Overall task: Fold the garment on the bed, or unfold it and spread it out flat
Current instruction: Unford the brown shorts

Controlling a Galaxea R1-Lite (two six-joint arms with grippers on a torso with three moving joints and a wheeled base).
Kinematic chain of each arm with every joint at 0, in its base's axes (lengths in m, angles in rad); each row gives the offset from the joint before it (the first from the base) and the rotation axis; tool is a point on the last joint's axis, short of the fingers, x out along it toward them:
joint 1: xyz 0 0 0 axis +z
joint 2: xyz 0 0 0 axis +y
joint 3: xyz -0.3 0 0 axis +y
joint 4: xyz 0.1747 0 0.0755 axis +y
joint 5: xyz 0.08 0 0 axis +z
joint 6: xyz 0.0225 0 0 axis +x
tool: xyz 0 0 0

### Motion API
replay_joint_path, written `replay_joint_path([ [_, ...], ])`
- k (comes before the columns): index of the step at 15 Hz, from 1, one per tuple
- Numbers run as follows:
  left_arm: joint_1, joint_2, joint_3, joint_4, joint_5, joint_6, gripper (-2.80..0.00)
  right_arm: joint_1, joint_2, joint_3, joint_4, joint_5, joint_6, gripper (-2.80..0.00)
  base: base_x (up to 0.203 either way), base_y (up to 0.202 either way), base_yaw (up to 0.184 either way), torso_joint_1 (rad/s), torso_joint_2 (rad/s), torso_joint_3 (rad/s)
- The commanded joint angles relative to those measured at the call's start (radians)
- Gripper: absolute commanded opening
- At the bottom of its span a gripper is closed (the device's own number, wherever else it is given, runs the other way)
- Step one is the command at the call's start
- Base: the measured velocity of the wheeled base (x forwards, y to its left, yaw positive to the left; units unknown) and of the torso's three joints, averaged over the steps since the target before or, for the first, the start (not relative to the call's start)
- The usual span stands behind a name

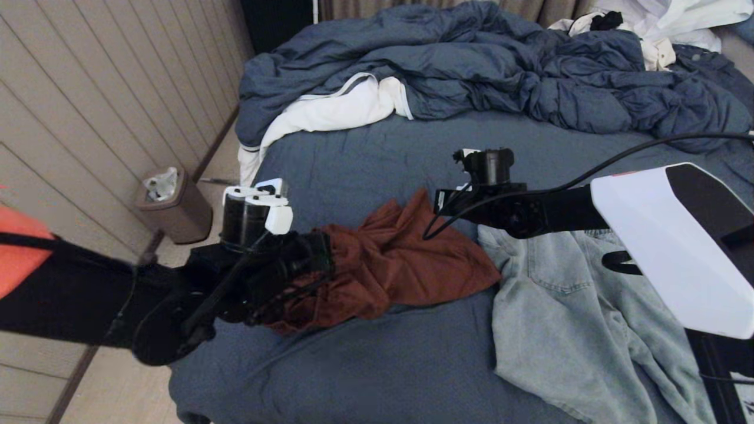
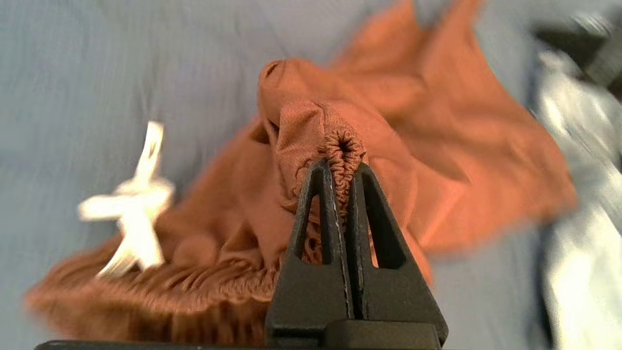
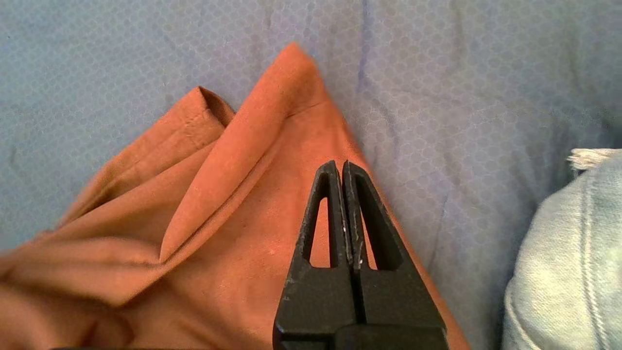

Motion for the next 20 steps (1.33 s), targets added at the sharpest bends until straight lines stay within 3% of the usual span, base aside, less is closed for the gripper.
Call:
replay_joint_path([
  [1,-0.053,-0.184,0.147,-0.005,0.003,-0.004,-2.8,-0.002,-0.004,0.001,-0.001,0.0,0.001,-2.8,0.0,0.0,0.0,0.0,0.0,0.0],
  [5,-0.16,-0.272,0.325,-0.011,0.0,-0.006,-2.8,-0.004,0.002,0.005,-0.001,0.0,0.0,-2.8,0.0,0.0,0.0,0.0,0.0,0.0],
  [8,-0.211,-0.254,0.377,-0.013,-0.005,-0.052,-2.8,0.006,0.015,0.009,0.0,0.001,0.0,-2.8,0.0,0.0,0.0,0.0,0.0,0.0],
  [12,-0.216,-0.184,0.402,-0.123,-0.002,-0.073,-2.8,0.02,0.045,-0.021,0.01,0.001,-0.005,-2.8,0.0,0.0,0.0,0.0,0.0,0.0],
  [14,-0.215,-0.168,0.417,-0.206,0.002,-0.072,-2.8,0.024,0.059,-0.101,0.075,0.001,-0.006,-2.8,0.0,0.0,0.0,0.0,0.0,0.0],
  [16,-0.215,-0.162,0.423,-0.22,0.0,-0.073,-2.8,0.056,0.083,-0.176,0.143,0.0,-0.009,-2.8,0.0,0.0,0.0,0.0,0.0,0.0],
  [17,-0.215,-0.162,0.425,-0.222,0.0,-0.073,-2.8,0.075,0.088,-0.185,0.147,-0.002,-0.025,0.0,0.0,0.0,0.0,0.0,0.0,0.0],
  [20,-0.211,-0.162,0.424,-0.232,-0.002,-0.082,-2.8,0.1,0.092,-0.185,0.138,0.004,-0.076,0.0,0.0,0.0,0.0,0.0,0.0,0.0],
])
